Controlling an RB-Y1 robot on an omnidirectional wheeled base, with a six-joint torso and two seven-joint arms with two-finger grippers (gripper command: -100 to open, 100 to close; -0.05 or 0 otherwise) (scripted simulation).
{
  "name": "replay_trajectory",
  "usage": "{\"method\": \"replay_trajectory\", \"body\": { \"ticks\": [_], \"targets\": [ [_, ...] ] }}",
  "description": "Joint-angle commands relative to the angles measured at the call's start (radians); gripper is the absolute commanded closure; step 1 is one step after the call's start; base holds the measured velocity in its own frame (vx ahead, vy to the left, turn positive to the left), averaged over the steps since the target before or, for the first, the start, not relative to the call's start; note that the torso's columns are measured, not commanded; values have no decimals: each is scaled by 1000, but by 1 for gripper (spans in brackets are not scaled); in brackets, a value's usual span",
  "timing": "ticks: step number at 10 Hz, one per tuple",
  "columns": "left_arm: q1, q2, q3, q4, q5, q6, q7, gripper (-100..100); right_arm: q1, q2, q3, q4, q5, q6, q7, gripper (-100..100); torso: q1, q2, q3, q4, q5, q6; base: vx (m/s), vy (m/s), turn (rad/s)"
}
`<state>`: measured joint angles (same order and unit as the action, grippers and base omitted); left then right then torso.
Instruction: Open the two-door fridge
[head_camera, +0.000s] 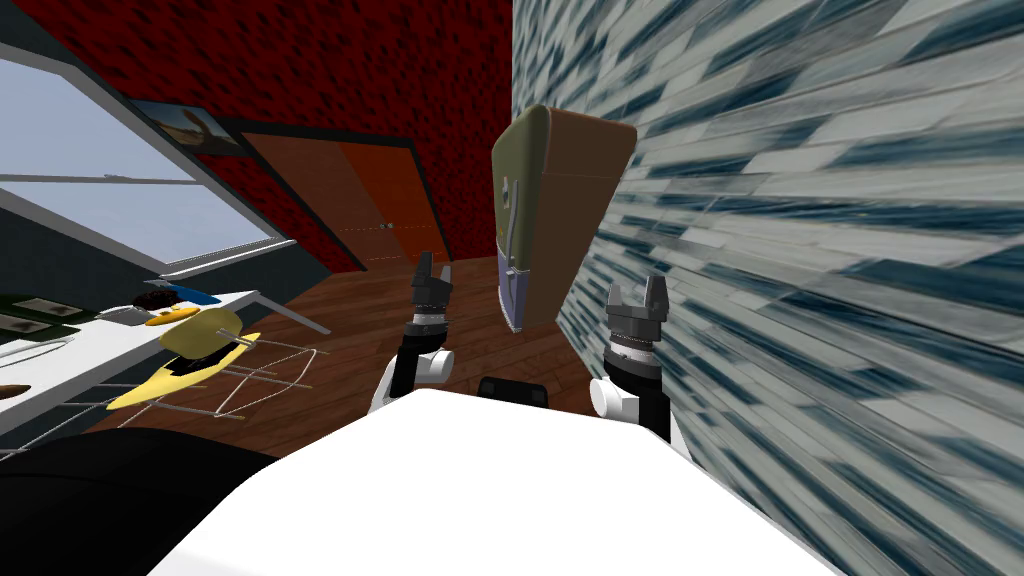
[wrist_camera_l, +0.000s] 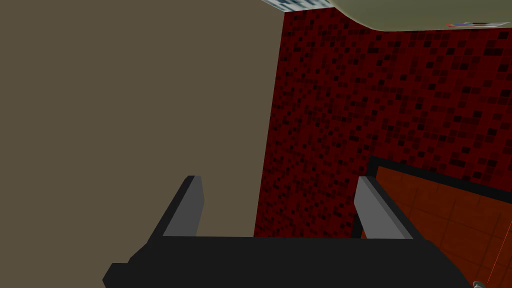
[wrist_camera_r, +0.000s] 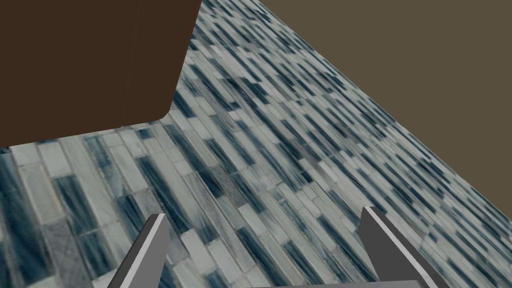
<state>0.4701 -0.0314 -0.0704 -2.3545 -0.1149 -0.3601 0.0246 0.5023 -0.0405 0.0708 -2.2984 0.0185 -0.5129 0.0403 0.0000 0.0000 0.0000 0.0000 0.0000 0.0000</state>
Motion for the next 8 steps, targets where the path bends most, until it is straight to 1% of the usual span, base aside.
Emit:
{"method": "replay_trajectory", "body": {
  "ticks": [1,3,8],
  "targets": [
    [0,0,0,0,0,0,0,0,0,0,0,0,0,0,0,0,0,40,-82,41,0,0,0,0,0],
    [0,0,0,0,0,0,0,0,0,0,0,0,0,0,0,0,0,175,-351,176,0,0,0,0,0],
    [0,0,0,0,0,0,0,0,0,0,0,0,0,0,0,0,0,544,-1087,544,0,0,0,0,0]
  ]
}}
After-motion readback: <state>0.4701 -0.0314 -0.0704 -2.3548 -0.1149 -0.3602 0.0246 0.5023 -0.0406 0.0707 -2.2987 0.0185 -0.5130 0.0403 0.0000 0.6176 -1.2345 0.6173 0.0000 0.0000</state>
